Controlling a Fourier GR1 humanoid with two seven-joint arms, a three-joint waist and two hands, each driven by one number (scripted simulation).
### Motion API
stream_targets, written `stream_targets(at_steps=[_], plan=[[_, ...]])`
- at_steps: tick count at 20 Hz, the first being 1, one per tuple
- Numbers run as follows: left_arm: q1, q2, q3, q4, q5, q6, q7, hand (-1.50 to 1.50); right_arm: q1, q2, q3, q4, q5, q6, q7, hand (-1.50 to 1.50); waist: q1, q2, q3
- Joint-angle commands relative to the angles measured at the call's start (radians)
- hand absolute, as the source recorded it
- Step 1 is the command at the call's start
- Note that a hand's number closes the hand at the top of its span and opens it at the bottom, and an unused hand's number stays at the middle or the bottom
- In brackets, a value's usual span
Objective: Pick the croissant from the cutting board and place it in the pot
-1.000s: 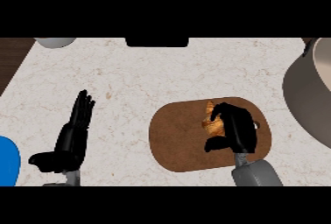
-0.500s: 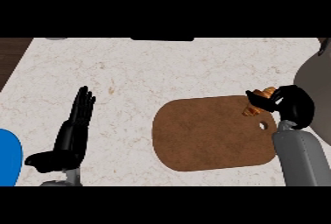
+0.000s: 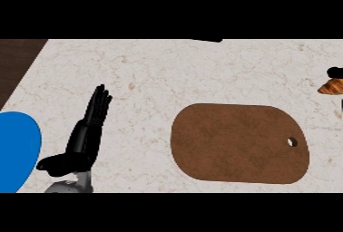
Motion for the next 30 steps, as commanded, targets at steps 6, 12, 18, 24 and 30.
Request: stream_targets(at_steps=[6,12,18,24,30], plan=[[-0.05,-0.013,-0.021,0.013,-0.007,-0.01,0.012,0.0,-0.204,-0.16,0.003,0.239,0.263,-0.011,0.248,1.5,0.047,0.007,0.003],[-0.037,-0.027,-0.032,0.024,-0.011,-0.002,0.018,0.0,-0.293,-0.201,-0.02,0.34,0.38,0.012,0.361,1.5,0.041,-0.004,0.003],[-0.061,-0.013,0.006,0.05,0.002,-0.002,0.023,0.0,-0.336,-0.208,-0.05,0.421,0.467,0.02,0.438,1.5,0.009,-0.012,0.003],[-0.039,-0.012,0.012,0.062,-0.005,0.005,0.006,0.0,-0.339,-0.218,-0.101,0.474,0.515,-0.03,0.461,1.5,-0.017,-0.018,0.005],[-0.066,0.0,0.048,0.055,0.001,0.02,0.035,0.0,-0.302,-0.201,-0.15,0.502,0.551,-0.079,0.481,1.5,-0.063,-0.037,0.005]])
